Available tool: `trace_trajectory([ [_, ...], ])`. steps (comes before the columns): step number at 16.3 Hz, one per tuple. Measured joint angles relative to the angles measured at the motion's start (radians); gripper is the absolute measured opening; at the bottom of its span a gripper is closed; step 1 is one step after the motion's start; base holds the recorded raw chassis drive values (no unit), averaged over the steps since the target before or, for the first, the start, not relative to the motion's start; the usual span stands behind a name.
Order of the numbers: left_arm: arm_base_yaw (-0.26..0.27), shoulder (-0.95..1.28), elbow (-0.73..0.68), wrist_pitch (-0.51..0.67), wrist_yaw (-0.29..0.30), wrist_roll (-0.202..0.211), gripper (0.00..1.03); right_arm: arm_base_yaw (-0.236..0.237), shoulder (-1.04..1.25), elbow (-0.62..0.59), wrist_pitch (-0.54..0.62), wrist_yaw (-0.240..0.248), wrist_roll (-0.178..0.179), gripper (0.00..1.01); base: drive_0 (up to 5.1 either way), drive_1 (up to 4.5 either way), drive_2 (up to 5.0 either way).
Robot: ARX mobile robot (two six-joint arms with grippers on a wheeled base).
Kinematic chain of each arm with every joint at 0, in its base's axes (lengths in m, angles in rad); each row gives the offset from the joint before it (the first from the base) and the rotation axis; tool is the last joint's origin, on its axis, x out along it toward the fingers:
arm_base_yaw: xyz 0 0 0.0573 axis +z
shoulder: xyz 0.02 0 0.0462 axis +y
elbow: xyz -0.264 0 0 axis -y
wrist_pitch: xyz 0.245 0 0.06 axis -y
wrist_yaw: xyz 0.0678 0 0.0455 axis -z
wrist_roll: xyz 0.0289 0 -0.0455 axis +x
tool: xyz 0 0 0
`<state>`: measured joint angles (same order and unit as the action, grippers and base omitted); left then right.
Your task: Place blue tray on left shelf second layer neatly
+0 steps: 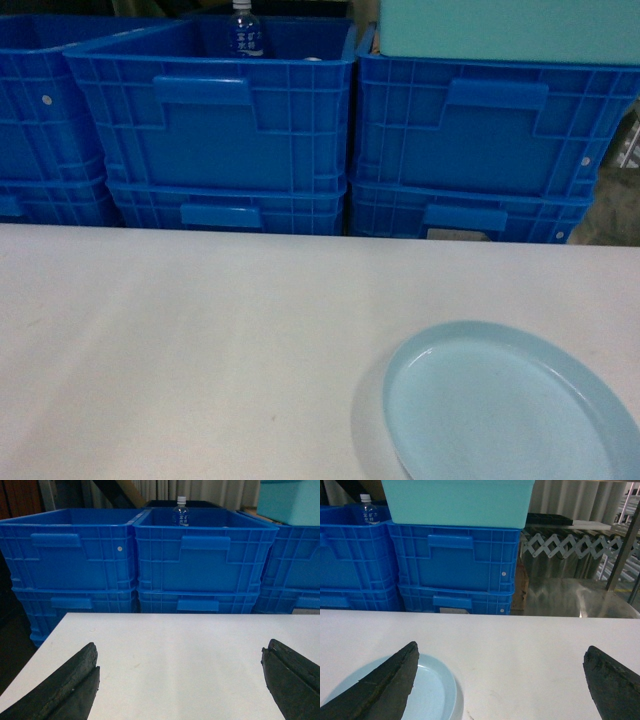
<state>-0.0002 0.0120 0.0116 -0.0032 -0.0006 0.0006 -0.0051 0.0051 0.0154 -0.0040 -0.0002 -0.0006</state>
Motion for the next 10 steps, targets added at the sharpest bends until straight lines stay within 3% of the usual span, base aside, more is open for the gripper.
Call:
trace_trajectory([
  [7, 0.000, 0.000, 0.000, 0.000, 0.000, 0.000, 0.98, 0.000, 0.000, 0.000, 0.000, 0.000, 0.000, 0.98, 0.0, 0.00, 0.0],
  [8, 0.000, 0.000, 0.000, 0.000, 0.000, 0.000, 0.98, -0.014, 0.040, 0.006, 0.018, -0.040, 0.021, 0.98, 0.0, 0.00, 0.0],
  [10, 0.000, 0.000, 0.000, 0.000, 0.000, 0.000, 0.98, -0.065, 0.350, 0.137, 0.194, -0.170, 0.114, 0.98, 0.0, 0.00, 0.0],
])
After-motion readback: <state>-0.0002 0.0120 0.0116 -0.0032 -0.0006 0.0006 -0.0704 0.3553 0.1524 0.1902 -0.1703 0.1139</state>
